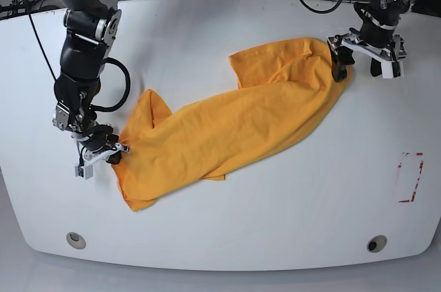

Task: Fold the T-shirt properly
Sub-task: 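Lower the left gripper to the shirt's other end and grasp it, then lift the shirt with both grippers and stretch it between them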

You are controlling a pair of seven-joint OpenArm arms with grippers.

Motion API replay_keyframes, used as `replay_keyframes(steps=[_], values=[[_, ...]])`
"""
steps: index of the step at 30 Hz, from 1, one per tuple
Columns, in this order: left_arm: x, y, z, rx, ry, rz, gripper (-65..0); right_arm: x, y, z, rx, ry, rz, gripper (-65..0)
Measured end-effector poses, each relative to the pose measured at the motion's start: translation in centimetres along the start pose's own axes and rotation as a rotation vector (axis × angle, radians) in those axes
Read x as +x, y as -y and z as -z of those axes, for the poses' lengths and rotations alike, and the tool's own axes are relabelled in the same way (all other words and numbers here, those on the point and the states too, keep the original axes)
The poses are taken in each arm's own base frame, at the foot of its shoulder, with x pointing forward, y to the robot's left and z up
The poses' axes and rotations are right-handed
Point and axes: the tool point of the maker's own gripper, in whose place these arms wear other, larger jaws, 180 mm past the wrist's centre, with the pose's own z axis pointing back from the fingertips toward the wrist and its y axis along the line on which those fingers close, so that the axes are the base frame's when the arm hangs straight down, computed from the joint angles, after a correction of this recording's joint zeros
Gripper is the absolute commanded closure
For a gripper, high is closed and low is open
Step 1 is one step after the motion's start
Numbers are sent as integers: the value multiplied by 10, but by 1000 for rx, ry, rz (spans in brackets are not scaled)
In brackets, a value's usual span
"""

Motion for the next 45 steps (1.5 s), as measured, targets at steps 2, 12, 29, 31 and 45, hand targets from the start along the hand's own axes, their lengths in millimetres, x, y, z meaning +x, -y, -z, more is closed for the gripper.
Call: replay_keyframes(steps=[2, 12, 29, 31, 45], values=[[-2, -1, 8, -6, -33, -12, -612, 1, 0, 0, 0, 3, -1, 0], [-30, -9, 29, -27, -146, -152, -611, 0, 1, 0, -1, 0, -1, 0], [-57, 28, 47, -197, -214, -173, -176, 1, 3, -2, -4, 2, -4, 0], [-61, 25, 48, -192, -218, -183, -50, 1, 3, -2, -4, 1, -4, 0], [-17, -2, 38, -134, -150, -87, 0, 62, -12, -31, -10, 101, -133, 0]])
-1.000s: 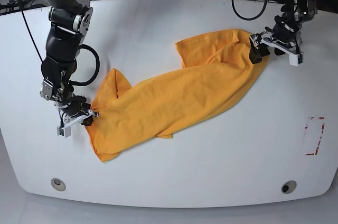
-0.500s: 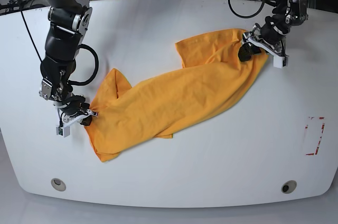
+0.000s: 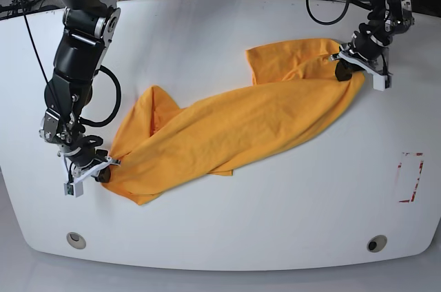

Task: Fold the T-shirt properly
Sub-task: 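Lift the shirt with both grippers and stretch it between them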

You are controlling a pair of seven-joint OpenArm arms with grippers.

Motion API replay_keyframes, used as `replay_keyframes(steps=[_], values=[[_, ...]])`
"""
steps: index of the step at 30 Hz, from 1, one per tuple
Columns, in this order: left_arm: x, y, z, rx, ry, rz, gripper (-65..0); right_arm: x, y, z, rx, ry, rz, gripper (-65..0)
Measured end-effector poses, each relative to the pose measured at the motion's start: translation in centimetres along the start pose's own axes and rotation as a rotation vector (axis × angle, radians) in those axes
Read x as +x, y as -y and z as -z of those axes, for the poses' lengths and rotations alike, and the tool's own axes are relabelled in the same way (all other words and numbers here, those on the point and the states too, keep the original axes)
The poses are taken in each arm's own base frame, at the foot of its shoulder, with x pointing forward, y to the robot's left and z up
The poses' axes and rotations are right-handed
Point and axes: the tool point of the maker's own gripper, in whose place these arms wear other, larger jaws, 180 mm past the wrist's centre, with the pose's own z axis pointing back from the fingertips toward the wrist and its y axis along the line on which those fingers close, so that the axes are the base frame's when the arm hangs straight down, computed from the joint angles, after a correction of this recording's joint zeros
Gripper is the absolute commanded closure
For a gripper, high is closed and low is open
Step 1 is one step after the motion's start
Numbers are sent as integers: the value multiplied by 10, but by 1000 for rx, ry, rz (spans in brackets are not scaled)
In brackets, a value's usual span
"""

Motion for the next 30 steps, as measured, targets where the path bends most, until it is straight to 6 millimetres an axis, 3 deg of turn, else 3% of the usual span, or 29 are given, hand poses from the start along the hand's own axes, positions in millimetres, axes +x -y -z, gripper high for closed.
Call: replay_keyframes(steps=[4, 8, 15, 18, 24, 30], values=[[35, 15, -10, -32, 86, 77, 0, 19, -6, -9, -1, 20, -43, 0], [53, 27, -23, -59, 96, 186, 0, 45, -10, -19, -11, 42, -85, 0], [95, 35, -38, -62, 153, 339, 0, 113, -22, -34, 1, 155, -152, 0], [123, 44, -42, -72, 213, 391, 0, 142, -26, -39, -16, 178, -222, 0], [174, 55, -52, -72, 306, 499, 0, 201, -53, -52, 9, 265, -324, 0], [241, 66, -75, -39, 437, 618, 0, 260, -80, -73, 25, 371, -391, 0]])
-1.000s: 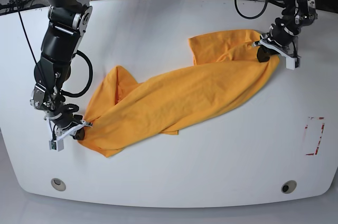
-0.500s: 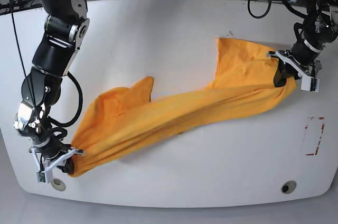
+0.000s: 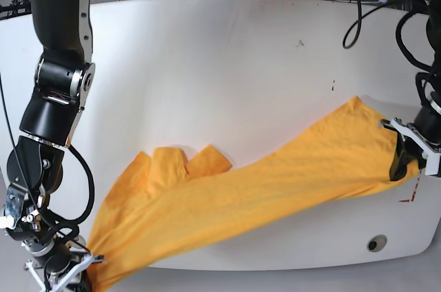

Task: Fold the T-shirt properly
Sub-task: 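Lift the shirt with both grippers and stretch it between them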

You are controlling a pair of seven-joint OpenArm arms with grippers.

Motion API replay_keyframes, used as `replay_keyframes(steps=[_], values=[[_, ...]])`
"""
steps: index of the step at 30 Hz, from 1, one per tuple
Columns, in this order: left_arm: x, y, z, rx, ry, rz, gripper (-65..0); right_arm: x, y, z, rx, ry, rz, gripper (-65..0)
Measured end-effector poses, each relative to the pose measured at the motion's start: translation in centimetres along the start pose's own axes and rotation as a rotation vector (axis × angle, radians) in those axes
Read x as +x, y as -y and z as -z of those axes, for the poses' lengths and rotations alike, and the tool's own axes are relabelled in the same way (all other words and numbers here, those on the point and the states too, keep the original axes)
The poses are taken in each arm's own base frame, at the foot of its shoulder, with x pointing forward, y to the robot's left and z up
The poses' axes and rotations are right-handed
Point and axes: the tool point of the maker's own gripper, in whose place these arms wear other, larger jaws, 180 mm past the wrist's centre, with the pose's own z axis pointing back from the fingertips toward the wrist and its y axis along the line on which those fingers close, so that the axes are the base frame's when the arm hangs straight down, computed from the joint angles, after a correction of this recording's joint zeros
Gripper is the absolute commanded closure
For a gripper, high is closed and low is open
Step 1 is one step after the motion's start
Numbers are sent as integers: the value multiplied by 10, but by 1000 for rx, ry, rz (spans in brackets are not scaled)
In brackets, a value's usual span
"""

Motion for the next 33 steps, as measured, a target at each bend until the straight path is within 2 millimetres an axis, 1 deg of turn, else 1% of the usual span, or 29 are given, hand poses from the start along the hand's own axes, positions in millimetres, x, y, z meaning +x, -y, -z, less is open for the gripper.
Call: replay_keyframes(steps=[2, 4, 6, 9, 12, 14, 17, 18, 20, 23, 24, 25, 26, 28, 30, 33], values=[[22, -8, 0, 14, 42, 38, 0, 18, 3, -2, -9, 28, -18, 0], [40, -15, -1, 28, 73, 68, 0, 32, 5, -4, -11, 48, -29, 0], [55, -20, -1, 40, 91, 89, 0, 41, 7, -6, -14, 59, -41, 0], [66, -24, -1, 53, 91, 99, 0, 42, 9, -7, -20, 51, -42, 0], [66, -24, -1, 55, 85, 100, 0, 37, 13, -8, -24, 40, -46, 0], [55, -23, -1, 50, 54, 94, 0, 32, 15, -10, -30, 25, -51, 0], [31, -14, 1, 26, 7, 55, 0, 20, 15, -17, -43, -9, -73, 0], [19, -10, 2, 21, -14, 34, 0, 15, 13, -20, -43, -15, -82, 0], [2, -2, 3, 2, -48, 10, 0, 1, 10, -21, -41, -41, -90, 0], [-37, 16, -4, -55, -118, -24, 0, -44, -1, -28, -37, -153, -113, 0], [-46, 16, -9, -52, -125, -50, 0, -54, -2, -32, -39, -162, -110, 0], [-60, 14, -16, -34, -146, -77, 0, -66, -3, -38, -36, -165, -91, 0], [-72, 11, -23, -12, -167, -104, 0, -77, -2, -43, -39, -171, -69, 0], [-94, 12, -34, 7, -212, -141, 0, -103, 4, -55, -58, -198, -25, 0], [-109, 21, -40, -18, -251, -154, 0, -128, 7, -66, -68, -235, -8, 0], [-127, 38, -48, -69, -285, -160, 0, -172, 12, -89, -103, -312, 19, 0]])
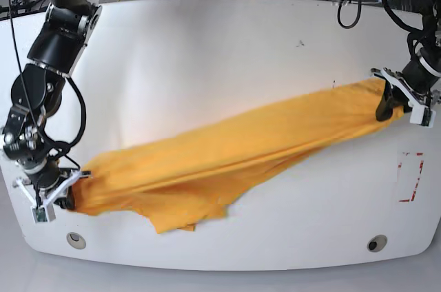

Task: Fold the T-shirt properly
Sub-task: 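Lift the shirt with both grippers and stretch it between them, then drag the held shirt edge with both grippers and lay it flat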

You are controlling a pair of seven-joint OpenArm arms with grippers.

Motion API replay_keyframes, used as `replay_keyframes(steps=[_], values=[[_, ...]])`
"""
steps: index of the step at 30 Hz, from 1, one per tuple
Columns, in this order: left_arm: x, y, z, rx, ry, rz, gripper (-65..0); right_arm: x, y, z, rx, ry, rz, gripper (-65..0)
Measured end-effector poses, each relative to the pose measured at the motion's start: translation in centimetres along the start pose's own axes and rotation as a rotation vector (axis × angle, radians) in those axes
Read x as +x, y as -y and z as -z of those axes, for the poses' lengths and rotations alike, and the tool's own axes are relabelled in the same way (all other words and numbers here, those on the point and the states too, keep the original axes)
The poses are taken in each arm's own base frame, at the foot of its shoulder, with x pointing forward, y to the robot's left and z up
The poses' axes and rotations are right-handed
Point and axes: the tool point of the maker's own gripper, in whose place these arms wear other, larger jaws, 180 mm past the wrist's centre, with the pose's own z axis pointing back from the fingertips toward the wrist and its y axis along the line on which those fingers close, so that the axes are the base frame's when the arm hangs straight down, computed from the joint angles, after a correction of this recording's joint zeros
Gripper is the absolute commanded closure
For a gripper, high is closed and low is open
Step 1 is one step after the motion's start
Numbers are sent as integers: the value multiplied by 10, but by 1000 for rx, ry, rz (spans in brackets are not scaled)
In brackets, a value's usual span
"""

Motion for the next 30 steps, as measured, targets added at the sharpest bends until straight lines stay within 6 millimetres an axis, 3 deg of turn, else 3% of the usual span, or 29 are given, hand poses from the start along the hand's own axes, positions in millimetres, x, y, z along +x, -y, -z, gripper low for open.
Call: replay_keyframes(steps=[6, 13, 22, 30], values=[[-46, 8, -7, 0, -117, 9, 0, -59, -7, -16, -3, -69, 61, 0], [-75, 10, -17, -3, -214, 121, 0, -126, -7, -35, -12, -180, 117, 0], [-119, 5, -27, -39, -370, 275, 0, -180, 0, -62, -33, -282, 148, 0], [-160, -14, -38, -26, -498, 302, 0, -223, -12, -80, -24, -367, 193, 0]])
